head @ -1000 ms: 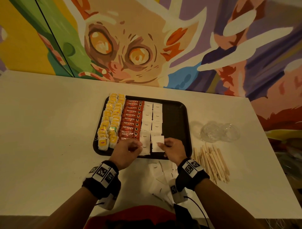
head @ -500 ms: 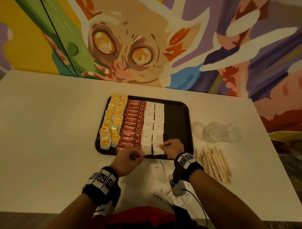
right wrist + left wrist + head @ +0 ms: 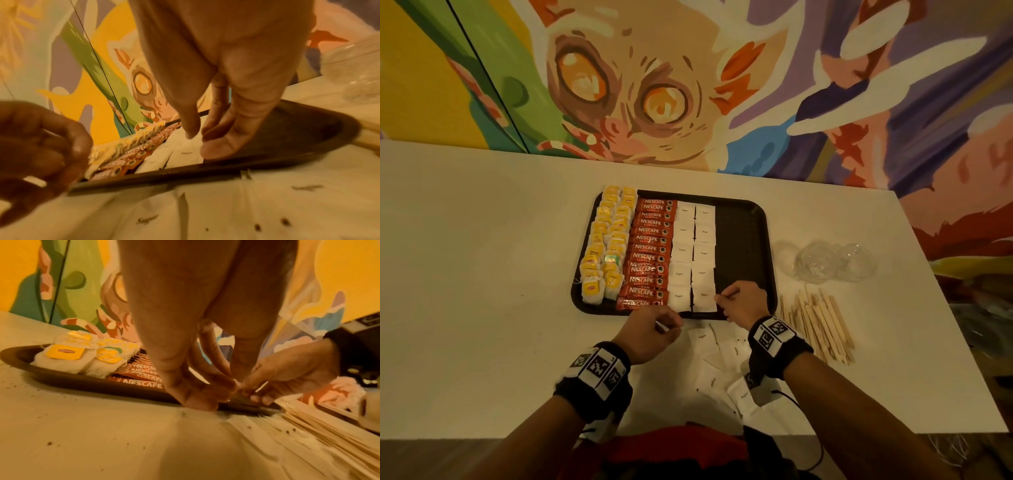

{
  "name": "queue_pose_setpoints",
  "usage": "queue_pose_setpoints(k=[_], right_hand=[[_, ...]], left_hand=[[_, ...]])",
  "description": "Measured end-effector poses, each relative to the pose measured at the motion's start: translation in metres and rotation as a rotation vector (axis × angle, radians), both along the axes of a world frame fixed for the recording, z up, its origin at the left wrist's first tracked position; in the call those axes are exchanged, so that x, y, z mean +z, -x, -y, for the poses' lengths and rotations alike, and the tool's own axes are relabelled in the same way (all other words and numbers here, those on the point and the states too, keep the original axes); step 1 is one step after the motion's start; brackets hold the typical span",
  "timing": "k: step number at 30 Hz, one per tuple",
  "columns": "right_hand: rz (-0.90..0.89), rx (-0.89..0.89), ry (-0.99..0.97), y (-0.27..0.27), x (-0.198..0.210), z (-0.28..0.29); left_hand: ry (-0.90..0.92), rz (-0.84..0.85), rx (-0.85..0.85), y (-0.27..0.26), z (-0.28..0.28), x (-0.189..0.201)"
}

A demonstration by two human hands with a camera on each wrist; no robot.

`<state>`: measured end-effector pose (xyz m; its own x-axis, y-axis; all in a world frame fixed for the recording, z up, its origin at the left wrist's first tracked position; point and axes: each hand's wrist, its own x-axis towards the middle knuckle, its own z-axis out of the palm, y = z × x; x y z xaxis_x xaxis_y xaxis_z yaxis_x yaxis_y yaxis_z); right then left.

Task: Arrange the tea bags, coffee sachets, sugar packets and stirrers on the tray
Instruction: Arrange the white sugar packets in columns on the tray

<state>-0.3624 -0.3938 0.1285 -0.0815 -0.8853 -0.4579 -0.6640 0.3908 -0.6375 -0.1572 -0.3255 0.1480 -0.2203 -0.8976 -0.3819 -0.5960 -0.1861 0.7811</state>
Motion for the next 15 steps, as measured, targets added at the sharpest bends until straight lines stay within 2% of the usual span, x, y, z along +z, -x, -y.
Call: queue_pose_setpoints(k=[3, 7, 15], right_hand=[[0.056, 0.031, 0.03, 0.016, 0.014, -0.019], [0.014, 0.147, 0.025, 0.043, 0.025, -0.054], [-0.21, 0.625, -0.136, 0.073, 0.017, -0.103]], left_hand=[[-0.041, 0.037, -0.097, 0.01, -0.003, 0.0], [-0.057, 0.14, -0.238, 0.028, -0.01, -0.004], [0.012, 0.411, -0.567, 0.067, -0.024, -0.011]])
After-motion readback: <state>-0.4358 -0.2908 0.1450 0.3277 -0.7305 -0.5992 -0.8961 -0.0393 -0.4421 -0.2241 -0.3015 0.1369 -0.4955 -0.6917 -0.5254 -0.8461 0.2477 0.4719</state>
